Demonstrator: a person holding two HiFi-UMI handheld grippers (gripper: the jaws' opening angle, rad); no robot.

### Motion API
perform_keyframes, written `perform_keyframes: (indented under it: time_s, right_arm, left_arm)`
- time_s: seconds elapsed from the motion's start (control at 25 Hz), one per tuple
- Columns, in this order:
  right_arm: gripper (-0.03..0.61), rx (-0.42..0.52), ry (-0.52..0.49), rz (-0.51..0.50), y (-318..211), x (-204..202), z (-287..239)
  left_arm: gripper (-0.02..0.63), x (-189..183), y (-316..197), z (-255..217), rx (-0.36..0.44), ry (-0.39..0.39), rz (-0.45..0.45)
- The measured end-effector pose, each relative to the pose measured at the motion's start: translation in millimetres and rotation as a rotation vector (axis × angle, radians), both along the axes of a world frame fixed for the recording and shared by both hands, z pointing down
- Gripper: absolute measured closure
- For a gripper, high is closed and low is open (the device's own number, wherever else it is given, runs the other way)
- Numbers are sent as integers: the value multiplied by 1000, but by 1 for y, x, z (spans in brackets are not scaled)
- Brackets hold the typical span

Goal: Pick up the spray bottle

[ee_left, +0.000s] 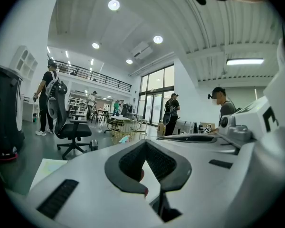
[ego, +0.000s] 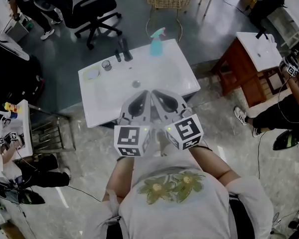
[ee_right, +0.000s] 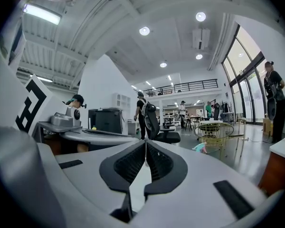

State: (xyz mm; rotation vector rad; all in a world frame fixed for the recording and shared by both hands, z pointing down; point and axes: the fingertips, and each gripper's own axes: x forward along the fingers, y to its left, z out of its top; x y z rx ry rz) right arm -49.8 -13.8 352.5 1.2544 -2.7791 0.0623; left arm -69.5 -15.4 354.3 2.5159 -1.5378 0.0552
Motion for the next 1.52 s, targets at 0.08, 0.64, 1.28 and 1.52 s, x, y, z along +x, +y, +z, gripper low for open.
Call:
perform_keyframes:
  time_s: [0.08,0.64,1.28,1.52]
  right_arm:
    - [555,-3,-2,3,-19,0,0]
    - [554,-46,36,7,-140,8,7]
    - [517,-111,75,65,-230,34,48]
    - [469,-169,67,66,-247,38,65]
  left_arm:
    - [604,0,-18,0,-1,-13,8]
    - [604,5,-136,-1,-4,-38,39]
    - [604,8,-214,32,-55,-21,-5]
    - [604,13,-229,45,-95,-30,-6]
